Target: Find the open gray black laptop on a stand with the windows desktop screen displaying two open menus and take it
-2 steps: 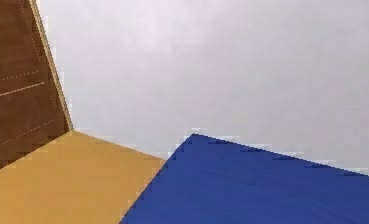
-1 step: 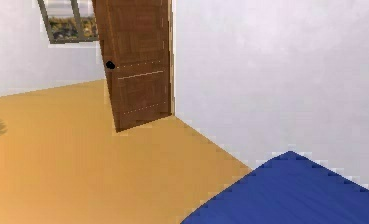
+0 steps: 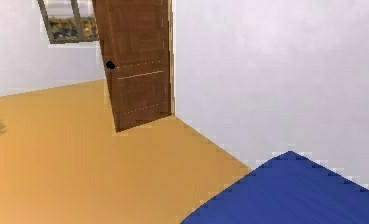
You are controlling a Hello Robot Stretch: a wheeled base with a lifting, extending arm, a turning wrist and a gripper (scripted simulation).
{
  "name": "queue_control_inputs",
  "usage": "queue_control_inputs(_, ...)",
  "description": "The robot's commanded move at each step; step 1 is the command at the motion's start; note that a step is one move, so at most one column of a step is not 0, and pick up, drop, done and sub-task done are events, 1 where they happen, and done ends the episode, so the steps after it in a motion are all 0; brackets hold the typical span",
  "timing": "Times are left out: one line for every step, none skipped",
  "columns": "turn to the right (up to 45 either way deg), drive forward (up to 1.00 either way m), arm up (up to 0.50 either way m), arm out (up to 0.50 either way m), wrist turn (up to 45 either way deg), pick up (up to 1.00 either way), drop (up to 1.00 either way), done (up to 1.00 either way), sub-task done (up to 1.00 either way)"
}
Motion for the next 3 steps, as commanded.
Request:
queue_control_inputs(0.0,0.00,0.28,0.00,0.0,0.00,0.00,0.00,0.00)
queue_control_inputs(0.0,0.00,0.00,0.24,0.0,0.00,0.00,0.00,0.00)
queue_control_inputs(0.0,0.00,0.00,0.00,45.0,0.00,0.00,0.00,0.00)
